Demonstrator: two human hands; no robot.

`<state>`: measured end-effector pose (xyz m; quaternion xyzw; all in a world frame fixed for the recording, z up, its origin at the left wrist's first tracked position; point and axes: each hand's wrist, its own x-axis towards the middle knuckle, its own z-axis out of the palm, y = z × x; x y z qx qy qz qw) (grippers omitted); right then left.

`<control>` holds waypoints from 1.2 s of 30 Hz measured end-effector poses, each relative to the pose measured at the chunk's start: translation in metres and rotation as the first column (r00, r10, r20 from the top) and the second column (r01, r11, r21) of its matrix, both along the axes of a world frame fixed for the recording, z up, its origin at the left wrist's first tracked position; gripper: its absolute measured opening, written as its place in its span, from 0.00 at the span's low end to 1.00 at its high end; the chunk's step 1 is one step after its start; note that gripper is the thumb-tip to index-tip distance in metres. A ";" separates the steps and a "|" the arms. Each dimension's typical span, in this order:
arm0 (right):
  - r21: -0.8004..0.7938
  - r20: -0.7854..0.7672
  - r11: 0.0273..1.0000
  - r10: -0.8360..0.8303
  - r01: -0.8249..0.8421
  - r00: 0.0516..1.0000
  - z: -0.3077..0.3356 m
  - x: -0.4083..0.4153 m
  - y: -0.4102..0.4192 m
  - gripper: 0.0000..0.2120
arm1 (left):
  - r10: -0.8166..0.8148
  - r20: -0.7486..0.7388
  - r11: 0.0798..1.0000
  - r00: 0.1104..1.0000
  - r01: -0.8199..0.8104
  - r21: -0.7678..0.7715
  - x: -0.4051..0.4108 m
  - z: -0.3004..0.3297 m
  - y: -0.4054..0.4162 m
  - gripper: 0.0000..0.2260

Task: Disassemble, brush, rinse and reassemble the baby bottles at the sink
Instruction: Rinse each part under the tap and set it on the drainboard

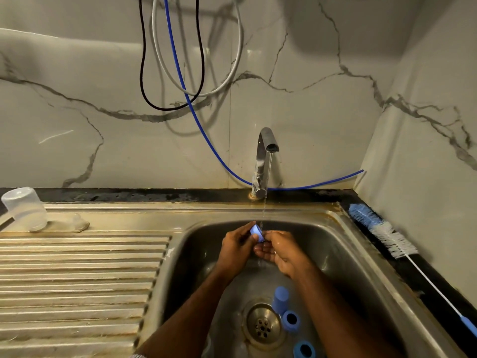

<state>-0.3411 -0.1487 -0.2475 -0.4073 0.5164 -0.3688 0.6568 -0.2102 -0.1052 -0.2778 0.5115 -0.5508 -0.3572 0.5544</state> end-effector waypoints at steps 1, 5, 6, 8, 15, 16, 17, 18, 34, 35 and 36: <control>0.013 -0.003 1.000 0.010 -0.009 1.000 0.000 -0.002 0.000 0.08 | -0.012 0.011 1.000 1.000 0.012 0.017 -0.001 0.000 0.000 0.12; 0.031 -0.051 1.000 0.004 -0.002 0.999 0.002 -0.008 -0.002 0.10 | -0.042 0.123 0.996 0.992 0.032 0.086 0.002 -0.007 -0.002 0.11; 0.028 -0.039 0.999 -0.017 0.019 0.999 0.002 -0.009 -0.004 0.09 | -0.053 0.159 0.995 0.986 0.038 0.096 0.002 -0.009 -0.003 0.12; 0.012 -0.013 0.999 -0.047 0.048 0.999 0.003 -0.011 -0.006 0.08 | -0.067 0.232 0.994 0.970 0.044 0.105 0.000 -0.010 -0.004 0.14; -0.113 0.011 0.992 -0.058 0.059 0.998 0.005 -0.010 -0.006 0.08 | -0.036 0.151 0.992 0.988 0.018 0.121 -0.004 -0.010 -0.005 0.17; -0.115 0.005 0.991 -0.068 0.068 0.998 0.004 -0.009 -0.005 0.08 | -0.020 0.155 0.994 0.988 0.003 0.109 -0.004 -0.009 -0.006 0.18; -0.106 0.001 0.991 -0.078 0.077 0.997 0.001 -0.008 -0.006 0.09 | 0.001 0.172 0.996 0.985 -0.016 0.085 -0.003 -0.009 -0.007 0.18; -0.088 0.004 0.993 -0.080 0.080 0.997 0.000 -0.007 -0.006 0.09 | 0.013 0.181 0.998 0.983 -0.024 0.058 -0.003 -0.010 -0.008 0.19; 0.093 -0.088 0.995 -0.030 0.039 0.996 0.005 -0.009 0.002 0.13 | 0.043 0.023 0.997 0.999 -0.044 0.065 -0.008 -0.006 -0.004 0.10; 0.089 -0.107 0.995 -0.029 0.039 0.994 0.004 -0.009 0.001 0.14 | 0.025 0.015 0.997 1.000 -0.026 0.079 -0.009 -0.005 -0.002 0.10; 0.083 -0.126 0.996 -0.029 0.039 0.992 0.004 -0.010 0.001 0.14 | 0.008 0.006 0.996 1.000 -0.009 0.094 -0.009 -0.004 -0.002 0.11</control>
